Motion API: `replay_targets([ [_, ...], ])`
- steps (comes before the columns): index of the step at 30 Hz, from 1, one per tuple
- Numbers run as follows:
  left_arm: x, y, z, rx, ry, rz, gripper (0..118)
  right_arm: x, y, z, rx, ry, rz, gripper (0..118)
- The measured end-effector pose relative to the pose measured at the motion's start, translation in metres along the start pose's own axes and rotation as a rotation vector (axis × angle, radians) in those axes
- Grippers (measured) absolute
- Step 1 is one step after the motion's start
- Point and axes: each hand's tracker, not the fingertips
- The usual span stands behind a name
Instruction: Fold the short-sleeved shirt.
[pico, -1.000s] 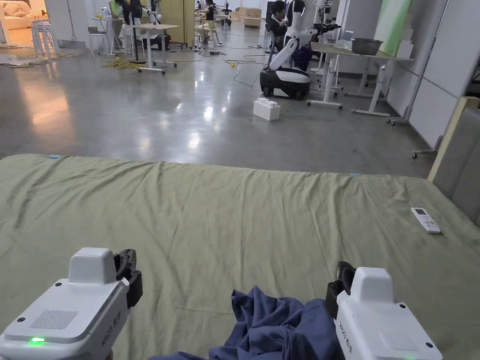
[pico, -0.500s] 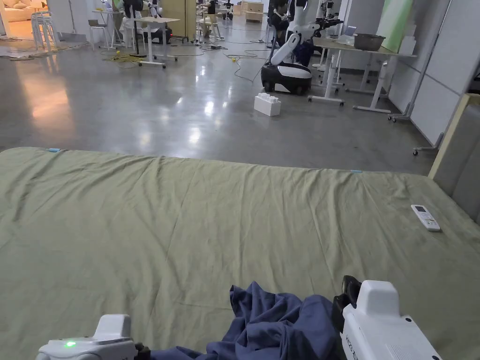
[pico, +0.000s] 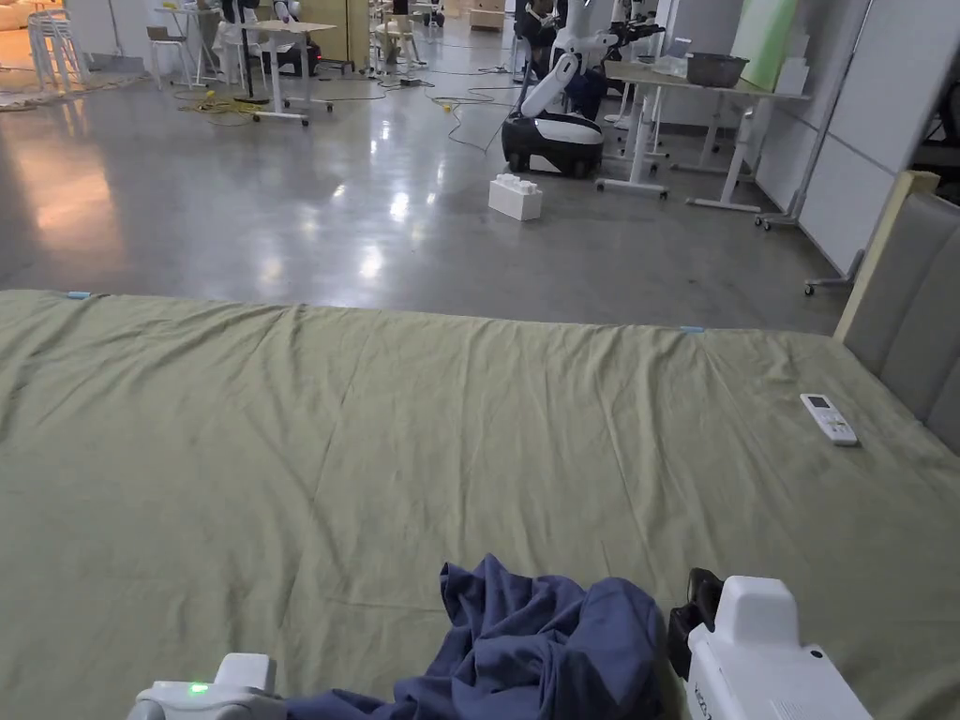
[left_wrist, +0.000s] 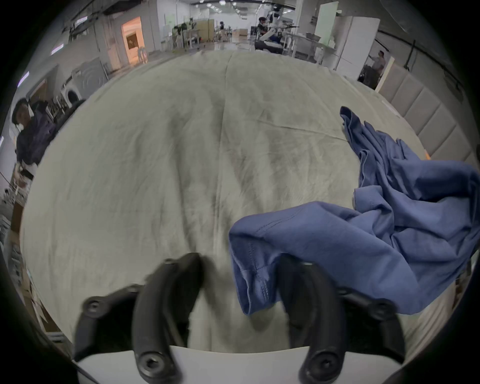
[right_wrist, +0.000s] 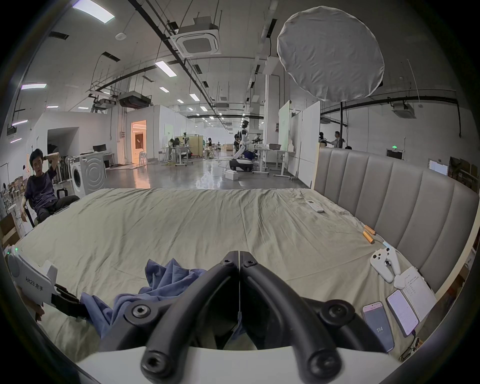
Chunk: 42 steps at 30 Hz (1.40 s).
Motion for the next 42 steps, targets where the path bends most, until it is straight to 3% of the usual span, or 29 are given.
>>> replay_targets([
  [2,0.01,-0.004,0.004,0.023,-0.007,-0.079,30,-0.001,-0.003,-0.001,0.0,-0.01,-0.001,1],
  [5,0.014,-0.007,0.01,0.023,-0.019,-0.126,11,0.003,-0.004,-0.006,-0.012,-0.015,-0.012,1],
  [8,-0.014,0.004,0.005,0.048,-0.092,-0.023,6,0.008,-0.004,-0.013,-0.028,-0.011,-0.021,1],
  [11,-0.02,0.001,0.029,0.13,-0.102,-0.048,4,0.015,-0.002,-0.027,-0.07,-0.003,-0.015,1],
  [17,-0.033,0.006,0.071,0.291,-0.147,0.044,4,0.034,0.006,-0.089,-0.278,0.061,-0.01,3],
  [18,-0.034,0.008,0.076,0.296,-0.142,0.032,4,0.036,0.006,-0.103,-0.325,0.075,0.006,8],
  [22,-0.041,0.015,0.076,0.307,-0.148,0.032,4,0.039,0.001,-0.156,-0.463,0.087,0.054,64],
  [23,-0.039,0.017,0.073,0.303,-0.149,0.027,4,0.038,-0.001,-0.169,-0.498,0.095,0.073,73],
  [25,-0.039,0.016,0.071,0.309,-0.136,0.02,4,0.036,-0.008,-0.19,-0.543,0.111,0.085,79],
  [29,-0.047,0.017,0.05,0.284,-0.129,0.034,4,0.03,-0.03,-0.231,-0.658,0.091,0.101,79],
  [34,-0.049,0.016,0.038,0.263,-0.118,0.038,4,0.023,-0.057,-0.254,-0.732,0.155,0.086,75],
  [36,-0.054,0.016,0.027,0.253,-0.117,0.046,4,0.02,-0.061,-0.25,-0.708,0.208,0.087,50],
  [38,-0.056,0.017,0.022,0.25,-0.114,0.048,4,0.013,-0.059,-0.243,-0.684,0.233,0.079,16],
  [39,-0.061,0.016,0.012,0.247,-0.113,0.051,4,0.012,-0.06,-0.241,-0.678,0.277,0.067,9],
  [41,-0.067,0.016,0.003,0.247,-0.113,0.058,4,0.006,-0.058,-0.235,-0.657,0.213,0.15,9],
  [42,-0.068,0.018,0.002,0.248,-0.113,0.061,4,0.007,-0.057,-0.231,-0.646,0.22,0.14,9],
])
